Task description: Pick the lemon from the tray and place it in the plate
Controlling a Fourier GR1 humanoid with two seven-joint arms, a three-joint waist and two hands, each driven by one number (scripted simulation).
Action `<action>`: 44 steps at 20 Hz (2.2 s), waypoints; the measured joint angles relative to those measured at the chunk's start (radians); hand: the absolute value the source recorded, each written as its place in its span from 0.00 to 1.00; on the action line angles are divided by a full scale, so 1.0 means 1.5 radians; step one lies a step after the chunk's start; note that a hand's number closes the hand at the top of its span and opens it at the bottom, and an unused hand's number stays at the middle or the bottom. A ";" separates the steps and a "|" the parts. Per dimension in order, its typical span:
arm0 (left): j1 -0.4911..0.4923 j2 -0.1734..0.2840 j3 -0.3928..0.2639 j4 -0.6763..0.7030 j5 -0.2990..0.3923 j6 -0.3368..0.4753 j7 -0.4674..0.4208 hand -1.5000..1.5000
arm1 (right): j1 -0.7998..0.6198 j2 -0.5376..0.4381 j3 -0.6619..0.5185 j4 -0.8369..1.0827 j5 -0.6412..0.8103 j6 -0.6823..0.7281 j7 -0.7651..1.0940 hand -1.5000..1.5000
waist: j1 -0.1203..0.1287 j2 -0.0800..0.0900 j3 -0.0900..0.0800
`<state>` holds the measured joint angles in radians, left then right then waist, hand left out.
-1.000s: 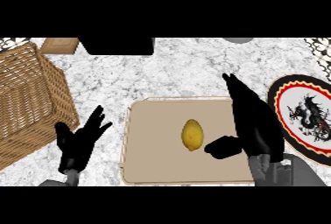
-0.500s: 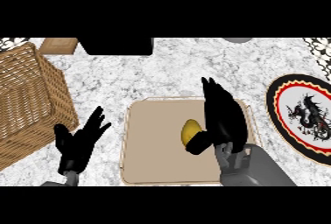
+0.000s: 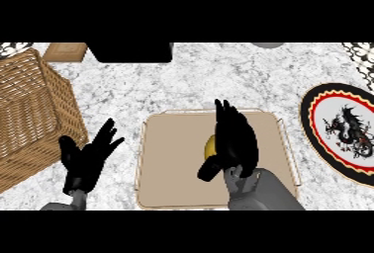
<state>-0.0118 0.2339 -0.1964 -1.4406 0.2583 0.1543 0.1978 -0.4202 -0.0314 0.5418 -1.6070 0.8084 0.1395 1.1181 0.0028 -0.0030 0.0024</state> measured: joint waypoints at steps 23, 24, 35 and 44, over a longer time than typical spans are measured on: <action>0.001 -0.028 0.019 0.003 -0.035 -0.012 0.000 0.50 | 0.006 0.016 -0.003 0.179 0.037 0.006 -0.043 1.00 | 0.002 0.000 0.001; 0.004 -0.031 0.017 -0.002 -0.039 -0.009 0.002 0.50 | -0.002 0.017 -0.007 0.194 0.037 0.008 -0.050 1.00 | 0.002 -0.001 0.001; 0.001 -0.039 0.041 0.017 -0.043 -0.036 -0.021 0.50 | -0.030 0.015 -0.035 0.215 0.109 0.011 -0.054 1.00 | 0.003 0.000 0.002; -0.006 -0.040 0.033 -0.001 -0.043 -0.043 -0.022 0.50 | -0.176 -0.069 -0.286 0.302 0.239 -0.116 0.020 1.00 | 0.023 0.019 0.000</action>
<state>-0.0212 0.1742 -0.1464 -1.4427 0.1934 0.0904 0.1645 -0.6836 -0.1350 0.1123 -1.1540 1.1674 -0.0349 1.1474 0.0366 0.0256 0.0020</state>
